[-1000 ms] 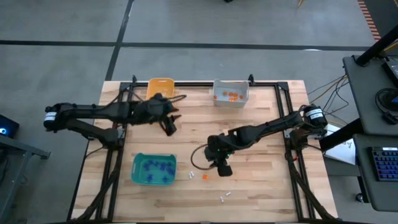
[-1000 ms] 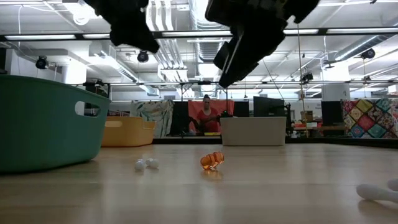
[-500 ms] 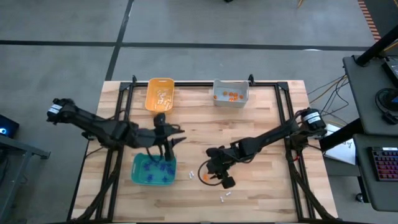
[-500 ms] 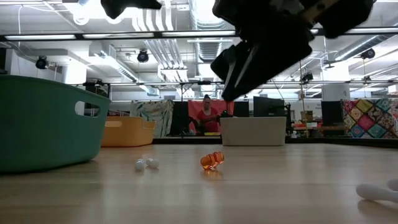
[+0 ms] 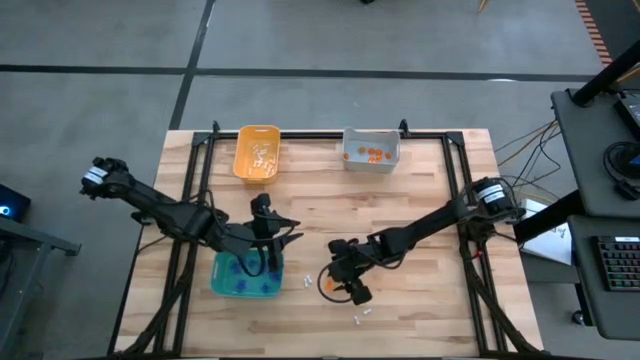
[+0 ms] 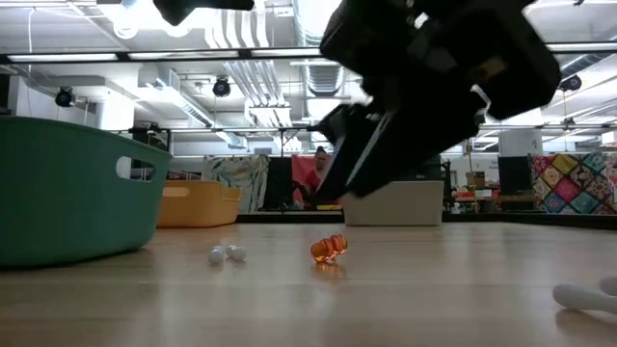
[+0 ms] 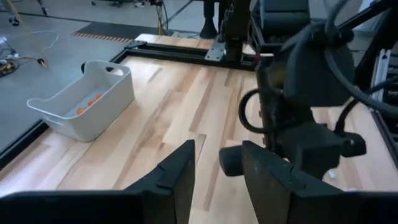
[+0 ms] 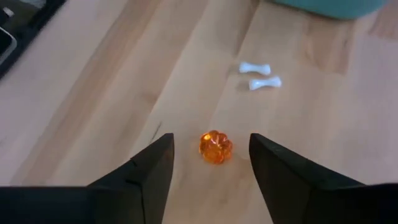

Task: Sort Halloween decoration
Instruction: Put the orange pumpkin toy into the gray bin

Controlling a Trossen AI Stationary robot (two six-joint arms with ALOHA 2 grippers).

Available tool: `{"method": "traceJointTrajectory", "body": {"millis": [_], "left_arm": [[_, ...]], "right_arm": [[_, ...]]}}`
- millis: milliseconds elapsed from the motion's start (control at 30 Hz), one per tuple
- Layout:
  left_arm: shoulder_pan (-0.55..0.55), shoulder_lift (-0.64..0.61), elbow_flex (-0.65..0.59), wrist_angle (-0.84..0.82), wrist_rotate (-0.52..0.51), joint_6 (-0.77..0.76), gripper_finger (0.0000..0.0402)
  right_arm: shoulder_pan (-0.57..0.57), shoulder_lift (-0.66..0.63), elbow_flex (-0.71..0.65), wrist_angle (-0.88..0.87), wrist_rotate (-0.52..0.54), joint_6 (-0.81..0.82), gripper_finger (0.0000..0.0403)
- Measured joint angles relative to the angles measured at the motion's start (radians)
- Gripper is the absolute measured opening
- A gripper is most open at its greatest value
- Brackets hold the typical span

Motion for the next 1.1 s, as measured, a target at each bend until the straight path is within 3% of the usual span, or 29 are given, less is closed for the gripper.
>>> {"method": "traceJointTrajectory", "body": {"millis": [833, 1100], "left_arm": [[-0.001, 0.002, -0.001, -0.002, -0.032, 0.009, 0.0115], [-0.001, 0.002, -0.001, -0.003, -0.032, 0.013, 0.0115]], "right_arm": [[-0.001, 0.161, 0.011, 0.149, -0.002, -0.014, 0.0185], [-0.003, 0.167, 0.019, 0.132, -0.003, -0.008, 0.0146]]}}
